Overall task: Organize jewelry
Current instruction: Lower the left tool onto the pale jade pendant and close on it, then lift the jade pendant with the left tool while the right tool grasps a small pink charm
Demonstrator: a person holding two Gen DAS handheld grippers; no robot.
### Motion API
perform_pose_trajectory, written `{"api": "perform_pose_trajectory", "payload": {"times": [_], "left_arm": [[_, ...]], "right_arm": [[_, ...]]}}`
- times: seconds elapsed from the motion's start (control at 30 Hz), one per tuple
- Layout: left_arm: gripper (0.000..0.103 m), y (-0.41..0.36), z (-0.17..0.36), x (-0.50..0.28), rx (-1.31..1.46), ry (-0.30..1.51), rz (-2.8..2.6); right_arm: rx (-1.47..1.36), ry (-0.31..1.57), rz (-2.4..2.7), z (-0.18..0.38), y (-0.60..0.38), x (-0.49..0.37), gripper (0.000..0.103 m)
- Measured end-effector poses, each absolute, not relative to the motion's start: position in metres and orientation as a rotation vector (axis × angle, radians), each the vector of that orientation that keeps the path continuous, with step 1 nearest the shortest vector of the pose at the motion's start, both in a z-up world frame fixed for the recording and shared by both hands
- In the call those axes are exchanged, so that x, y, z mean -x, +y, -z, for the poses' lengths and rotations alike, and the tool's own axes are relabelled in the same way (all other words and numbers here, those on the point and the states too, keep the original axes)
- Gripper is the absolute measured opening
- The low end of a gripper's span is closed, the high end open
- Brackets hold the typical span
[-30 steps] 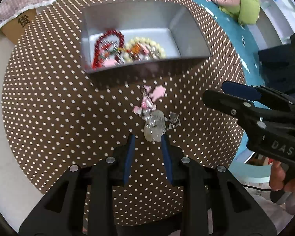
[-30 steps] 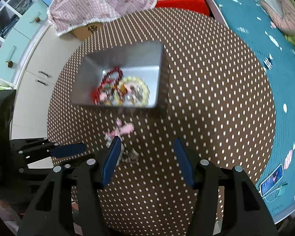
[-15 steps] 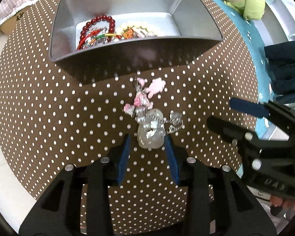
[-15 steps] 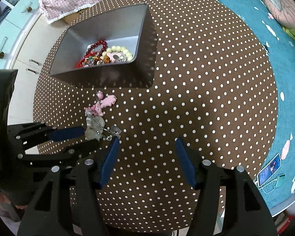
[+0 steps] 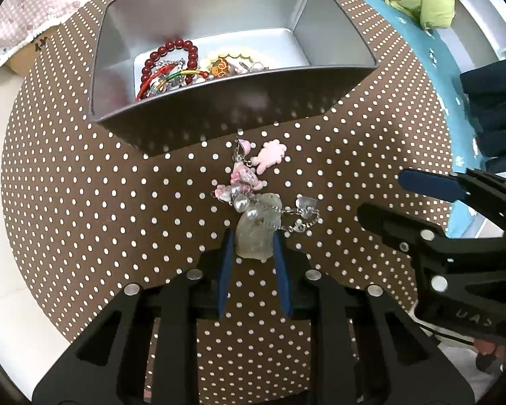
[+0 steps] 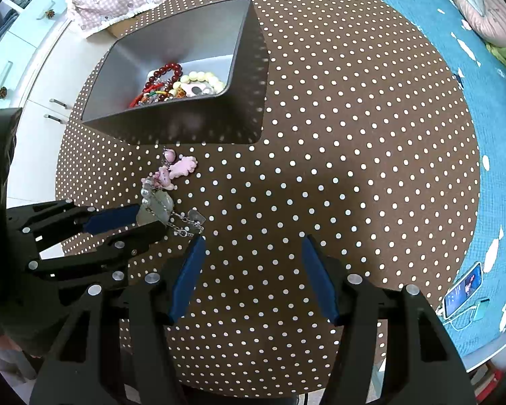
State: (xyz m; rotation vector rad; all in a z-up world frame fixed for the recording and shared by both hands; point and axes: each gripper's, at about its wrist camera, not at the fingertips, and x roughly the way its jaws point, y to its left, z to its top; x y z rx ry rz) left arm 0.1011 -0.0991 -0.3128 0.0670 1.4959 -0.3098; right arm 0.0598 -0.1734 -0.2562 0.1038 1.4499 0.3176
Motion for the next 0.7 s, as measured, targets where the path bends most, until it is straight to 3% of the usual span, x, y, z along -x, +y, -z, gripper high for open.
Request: {"api": "perform_pose_trajectory", "payload": {"times": [0.13,0.17,0.33,0.47,0.57,0.6,0.7], "left_arm": [[0.022,-0.082,0.307,-0.090,-0.050,1.496,0.306],[0.013,-0.079,0.306,-0.089,-0.041,1.496,0.306],[0.011,-0.063,0.298,-0.085,-0.026,1.489,0.301],[0.017,-0.059,0.300,-0.082,-0.034,1.505,0.318],[0.041,-0.062,0.310,-0.081,-0.050,1.520,0.293],[0.044,-0.069,0.315,-0.083,-0.051,1.527,0.284],[0.046,-0.079,0.315,-0.084,-0.086,1.511,0.268]], "right_arm": [[-0.110,1.431,-0.371,0.250,-0.168,-0.065,0.057],[-0.104,1.427,-0.383,0.248,-0.165,-0.065,0.057],[-0.072,1.416,-0.441,0.248,-0.147,-0.066,0.057],[-0.035,1.430,-0.458,0.253,-0.134,-0.067,0.057],[-0.032,1.433,-0.441,0.255,-0.136,-0.069,0.057],[-0.038,1.435,-0.433,0.255,-0.140,-0.070,0.057],[-0.043,1.439,-0.413,0.256,-0.149,-0.073,0.057]]}}
